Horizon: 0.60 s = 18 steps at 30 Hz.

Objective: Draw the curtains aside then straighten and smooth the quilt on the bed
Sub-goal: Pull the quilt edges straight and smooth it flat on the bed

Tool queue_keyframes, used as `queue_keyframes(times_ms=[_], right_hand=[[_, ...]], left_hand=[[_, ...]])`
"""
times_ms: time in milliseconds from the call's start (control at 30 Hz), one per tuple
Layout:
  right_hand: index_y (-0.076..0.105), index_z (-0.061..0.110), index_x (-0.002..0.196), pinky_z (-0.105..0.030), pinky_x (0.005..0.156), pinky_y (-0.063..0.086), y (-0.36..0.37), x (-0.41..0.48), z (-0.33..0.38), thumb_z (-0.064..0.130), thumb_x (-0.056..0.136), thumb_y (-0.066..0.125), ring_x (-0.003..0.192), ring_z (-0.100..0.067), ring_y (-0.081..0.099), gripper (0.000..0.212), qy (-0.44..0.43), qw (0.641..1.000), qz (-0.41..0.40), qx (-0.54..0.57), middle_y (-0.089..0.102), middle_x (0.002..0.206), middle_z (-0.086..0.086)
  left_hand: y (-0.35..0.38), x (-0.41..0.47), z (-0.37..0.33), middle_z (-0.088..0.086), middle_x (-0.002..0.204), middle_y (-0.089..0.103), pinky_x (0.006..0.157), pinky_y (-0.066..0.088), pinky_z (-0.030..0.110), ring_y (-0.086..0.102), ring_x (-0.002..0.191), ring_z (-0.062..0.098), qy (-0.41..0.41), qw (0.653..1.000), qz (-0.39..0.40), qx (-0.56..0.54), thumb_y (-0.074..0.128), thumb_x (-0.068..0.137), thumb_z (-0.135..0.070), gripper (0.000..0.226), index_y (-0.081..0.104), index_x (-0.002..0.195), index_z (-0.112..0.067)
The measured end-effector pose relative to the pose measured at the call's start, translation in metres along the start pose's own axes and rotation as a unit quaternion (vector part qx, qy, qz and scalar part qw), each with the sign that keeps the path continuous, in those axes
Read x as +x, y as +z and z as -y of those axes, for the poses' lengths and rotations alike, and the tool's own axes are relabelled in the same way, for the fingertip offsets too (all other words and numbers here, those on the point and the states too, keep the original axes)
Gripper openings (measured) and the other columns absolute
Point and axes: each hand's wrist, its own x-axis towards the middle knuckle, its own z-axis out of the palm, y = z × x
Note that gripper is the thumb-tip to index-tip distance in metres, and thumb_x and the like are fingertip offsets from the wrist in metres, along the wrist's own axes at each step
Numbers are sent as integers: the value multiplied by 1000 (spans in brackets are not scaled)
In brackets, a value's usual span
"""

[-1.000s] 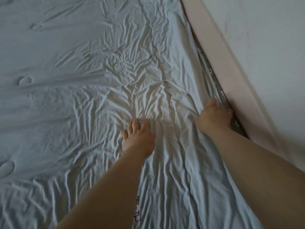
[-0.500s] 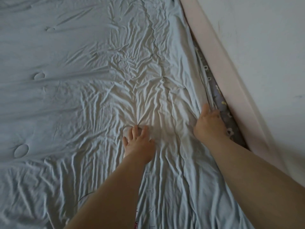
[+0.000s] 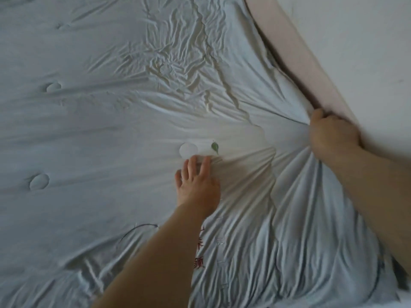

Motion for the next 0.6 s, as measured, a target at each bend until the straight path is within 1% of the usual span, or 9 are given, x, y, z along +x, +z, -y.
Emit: queue_keyframes(times_ms=[67, 133, 200, 267, 333, 400, 467, 533, 600], right_hand=[[31, -13, 133, -58, 73, 49, 11, -16, 9, -2, 91, 37, 95, -55, 57, 44, -6, 1000, -9, -9, 46, 117, -46], [29, -6, 137, -57, 72, 48, 17, -38, 18, -1, 91, 36, 91, -56, 56, 46, -20, 1000, -16, -4, 40, 118, -48], [30, 3, 138, -51, 74, 47, 20, -63, 16, 4, 90, 37, 93, -51, 55, 49, -30, 999, -5, -20, 40, 119, -43], [37, 5, 136, -49, 76, 45, 19, -91, 14, 6, 90, 40, 94, -48, 53, 46, -31, 999, -4, -14, 42, 115, -39], [41, 6, 134, -47, 82, 42, 16, -117, 14, 10, 91, 44, 97, -46, 51, 43, -15, 1000, 22, 15, 43, 115, -36], [39, 8, 133, -44, 85, 40, 10, -139, 14, 20, 88, 50, 99, -42, 49, 48, -9, 998, 62, 25, 43, 116, -30], [37, 11, 130, -43, 86, 40, 4, -165, 11, 31, 83, 57, 101, -40, 48, 54, -11, 996, 87, 21, 42, 117, -26], [35, 14, 129, -42, 87, 39, 2, -186, 11, 36, 79, 61, 101, -39, 47, 60, -26, 997, 77, 6, 41, 119, -26], [36, 15, 131, -42, 83, 43, 4, -202, 8, 30, 78, 63, 96, -39, 50, 61, -59, 996, 58, -17, 42, 116, -26]], left_hand=[[3, -13, 8, 3, 160, -1, 119, 1, 42, -3, 147, 22, 6, 1000, 9, -12, 37, 93, -37, 64, 8, 150, -32], [8, -28, 21, 3, 159, -1, 119, 1, 43, -4, 146, 23, -10, 999, 27, -21, 36, 94, -37, 62, 9, 149, -32], [14, -45, 34, 2, 159, -2, 119, 0, 44, -5, 146, 23, -30, 998, 40, -25, 33, 95, -39, 60, 8, 149, -33], [19, -64, 41, 1, 159, -4, 119, 0, 45, -6, 146, 23, -46, 997, 55, -20, 30, 96, -39, 59, 7, 150, -33], [21, -81, 45, 1, 159, -1, 119, 1, 46, -4, 146, 25, -56, 996, 62, -21, 31, 95, -37, 59, 8, 149, -33], [23, -94, 44, 1, 158, -1, 119, 3, 47, -3, 146, 25, -59, 996, 66, -14, 33, 94, -36, 62, 6, 150, -32], [26, -110, 40, 2, 158, -4, 119, 2, 46, -5, 146, 24, -63, 995, 77, -5, 32, 95, -37, 65, 0, 151, -31], [30, -124, 35, 3, 159, -7, 119, 1, 45, -6, 146, 25, -65, 994, 86, -1, 32, 96, -40, 65, -1, 151, -31], [37, -139, 27, 4, 159, -7, 118, 2, 46, -6, 146, 26, -63, 994, 88, 3, 31, 97, -40, 64, 0, 151, -29]])
